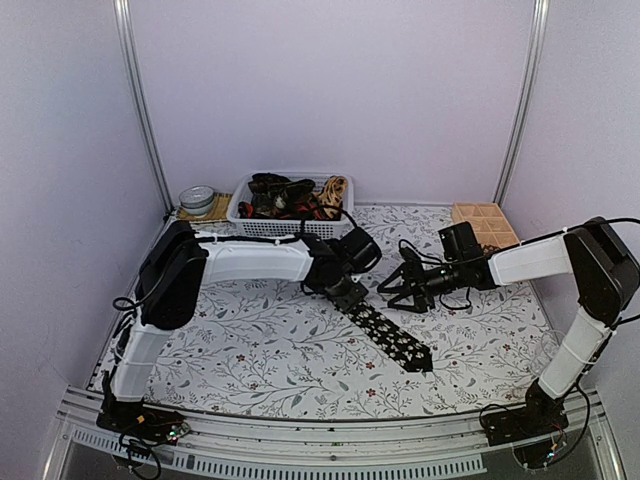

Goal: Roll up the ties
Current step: Roll the tie at the center of the board.

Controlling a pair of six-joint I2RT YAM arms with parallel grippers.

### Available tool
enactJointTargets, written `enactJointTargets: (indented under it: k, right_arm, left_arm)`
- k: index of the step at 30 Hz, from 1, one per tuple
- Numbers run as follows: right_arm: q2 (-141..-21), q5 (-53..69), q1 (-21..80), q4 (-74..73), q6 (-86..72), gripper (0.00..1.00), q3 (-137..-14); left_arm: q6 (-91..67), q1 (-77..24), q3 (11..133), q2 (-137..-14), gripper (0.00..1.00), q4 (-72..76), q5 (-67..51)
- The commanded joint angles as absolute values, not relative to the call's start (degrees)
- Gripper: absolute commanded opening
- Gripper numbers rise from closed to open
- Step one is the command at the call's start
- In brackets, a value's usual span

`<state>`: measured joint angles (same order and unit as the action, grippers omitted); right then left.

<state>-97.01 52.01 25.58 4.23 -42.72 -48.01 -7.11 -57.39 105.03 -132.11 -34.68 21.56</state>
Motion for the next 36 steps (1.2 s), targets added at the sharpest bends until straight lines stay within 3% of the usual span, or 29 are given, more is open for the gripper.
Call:
enactJointTargets:
  k: [1, 8, 14, 23, 36]
  right_arm:
    - [-93.26, 51.51, 25.24, 6.09, -43.66, 0.66, -47.37]
    - [-94.48, 49.97, 25.23, 7.25, -45.1, 0.64, -47.94]
    - [-95.61, 45.5, 25.52, 7.44, -47.33, 0.62, -49.5]
    - [-102.78, 38.49, 31.46, 7.11, -51.04, 0.61, -56.98]
    - [-112.55, 28.98, 37.46, 5.28, -56.81, 0.55, -65.27]
  left_arm:
    - [-6.86, -58.11, 104.96, -128.4, 0.7, -34.11, 19.91]
    - [-7.27, -57.21, 103.61, -125.8, 0.85, -33.93, 19.42]
    - [-9.92, -52.9, 95.43, -117.36, 1.0, -26.98, 9.75]
    - [-16.94, -39.95, 77.84, -105.08, 1.0, -12.53, -11.23]
    - [-19.0, -34.01, 80.57, -117.18, 0.83, -9.31, -21.7]
